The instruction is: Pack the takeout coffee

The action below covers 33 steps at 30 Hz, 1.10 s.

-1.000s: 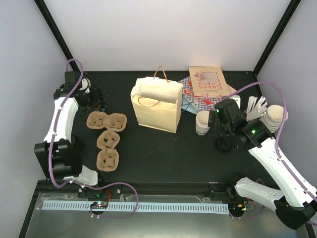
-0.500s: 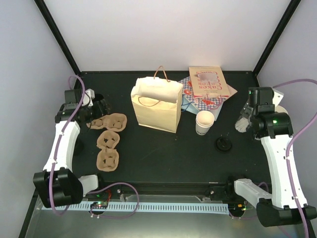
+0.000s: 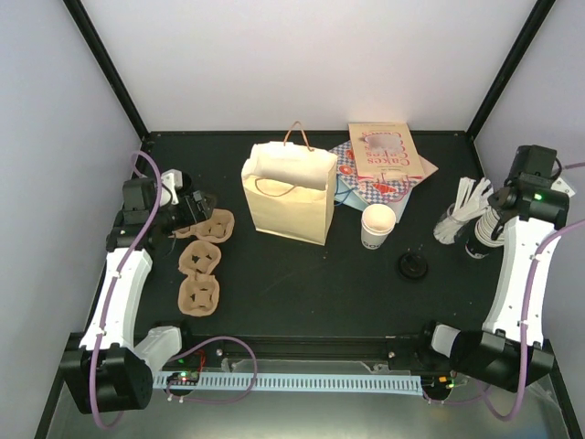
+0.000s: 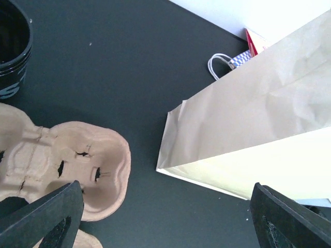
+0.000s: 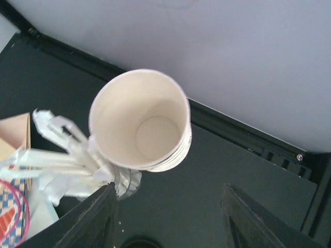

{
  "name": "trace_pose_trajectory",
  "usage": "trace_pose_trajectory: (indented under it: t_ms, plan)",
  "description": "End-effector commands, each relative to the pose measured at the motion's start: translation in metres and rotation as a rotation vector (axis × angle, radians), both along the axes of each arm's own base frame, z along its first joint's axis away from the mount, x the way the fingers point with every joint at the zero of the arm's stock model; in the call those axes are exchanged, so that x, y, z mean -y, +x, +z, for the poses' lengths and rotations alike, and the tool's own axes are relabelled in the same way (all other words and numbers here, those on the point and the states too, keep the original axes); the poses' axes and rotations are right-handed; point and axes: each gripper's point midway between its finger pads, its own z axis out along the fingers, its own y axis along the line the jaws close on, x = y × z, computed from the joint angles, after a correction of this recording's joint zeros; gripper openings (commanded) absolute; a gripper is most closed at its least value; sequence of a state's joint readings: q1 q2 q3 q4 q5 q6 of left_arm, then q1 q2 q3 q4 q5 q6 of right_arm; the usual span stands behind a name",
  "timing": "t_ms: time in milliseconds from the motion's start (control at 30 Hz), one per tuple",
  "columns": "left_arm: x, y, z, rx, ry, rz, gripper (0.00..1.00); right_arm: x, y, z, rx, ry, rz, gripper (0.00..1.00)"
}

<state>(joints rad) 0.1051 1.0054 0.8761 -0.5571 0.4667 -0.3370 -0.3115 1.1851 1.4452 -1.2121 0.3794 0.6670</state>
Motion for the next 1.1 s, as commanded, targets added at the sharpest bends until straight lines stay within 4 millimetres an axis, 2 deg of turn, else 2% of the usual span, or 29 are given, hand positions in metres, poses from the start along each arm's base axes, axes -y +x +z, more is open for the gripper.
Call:
trace_pose_trajectory:
  t_ms: [0,200,333,367,433,600,700,733,800,867,1067]
  plan:
    - [0.010,0.002,0.014,0.059,-0.041,-0.041,0.91,0.013,-0.007,0.009,0.062,0.050,-0.123,0.57]
    - [0.014,0.003,0.010,0.044,-0.070,-0.060,0.91,0.029,-0.028,0.004,0.054,0.030,-0.300,0.60]
    - [0.014,0.003,0.008,0.037,-0.069,-0.056,0.91,0.038,-0.036,0.003,0.045,0.027,-0.367,0.70]
    - [0.014,0.003,0.007,0.036,-0.068,-0.055,0.91,0.039,-0.036,0.002,0.033,0.032,-0.362,0.74]
    - [0.013,0.004,0.007,0.037,-0.066,-0.052,0.91,0.038,-0.028,0.006,0.021,0.036,-0.300,0.91]
    - [0.011,0.005,0.009,0.046,-0.057,-0.047,0.91,0.040,-0.009,-0.011,0.009,0.029,-0.202,0.94]
    - [0.010,0.006,0.011,0.058,-0.045,-0.040,0.91,0.039,-0.009,-0.012,0.042,0.021,-0.204,0.87]
    - [0.010,0.005,0.011,0.062,-0.042,-0.041,0.91,0.039,-0.013,-0.009,0.054,0.018,-0.224,0.82]
    - [0.009,0.004,0.015,0.078,-0.038,-0.039,0.91,0.040,-0.020,-0.003,0.076,0.025,-0.254,0.65]
    - [0.010,0.004,0.016,0.092,-0.036,-0.042,0.92,0.039,-0.015,0.004,0.104,0.044,-0.239,0.55]
    - [0.012,0.004,0.019,0.107,-0.036,-0.054,0.92,0.036,0.003,-0.001,0.071,0.096,-0.152,0.49]
